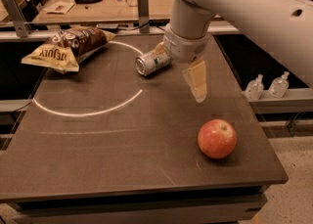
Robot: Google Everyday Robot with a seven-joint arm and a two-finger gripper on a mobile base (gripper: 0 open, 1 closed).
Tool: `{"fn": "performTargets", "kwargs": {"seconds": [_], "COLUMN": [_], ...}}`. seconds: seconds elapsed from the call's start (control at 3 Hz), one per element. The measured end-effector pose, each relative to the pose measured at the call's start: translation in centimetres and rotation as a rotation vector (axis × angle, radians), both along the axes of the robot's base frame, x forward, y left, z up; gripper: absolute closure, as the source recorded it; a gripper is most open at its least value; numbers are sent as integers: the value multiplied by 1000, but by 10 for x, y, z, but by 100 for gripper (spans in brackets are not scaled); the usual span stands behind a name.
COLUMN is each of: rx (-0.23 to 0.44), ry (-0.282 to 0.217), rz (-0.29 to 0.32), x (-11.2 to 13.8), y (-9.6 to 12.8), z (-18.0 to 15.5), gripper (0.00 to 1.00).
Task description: Place 7up can upright
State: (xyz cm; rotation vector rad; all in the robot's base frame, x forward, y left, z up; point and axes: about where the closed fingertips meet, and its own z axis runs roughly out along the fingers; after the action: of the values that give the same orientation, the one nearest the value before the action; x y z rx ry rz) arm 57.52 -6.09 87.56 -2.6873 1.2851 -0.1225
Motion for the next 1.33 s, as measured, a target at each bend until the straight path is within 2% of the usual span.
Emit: {"fn": "performTargets", "kwargs": {"seconds": [0.33, 0.67, 1.0, 1.33], "rx": [17, 13, 20, 55], "ry": [-53, -77, -96, -90], "rz": [-17, -20, -30, -41], "x": [10, 22, 36, 52], "y": [-2, 2, 8, 18], "z": [8, 11, 12, 8], "gripper": [0, 0, 0, 0]}}
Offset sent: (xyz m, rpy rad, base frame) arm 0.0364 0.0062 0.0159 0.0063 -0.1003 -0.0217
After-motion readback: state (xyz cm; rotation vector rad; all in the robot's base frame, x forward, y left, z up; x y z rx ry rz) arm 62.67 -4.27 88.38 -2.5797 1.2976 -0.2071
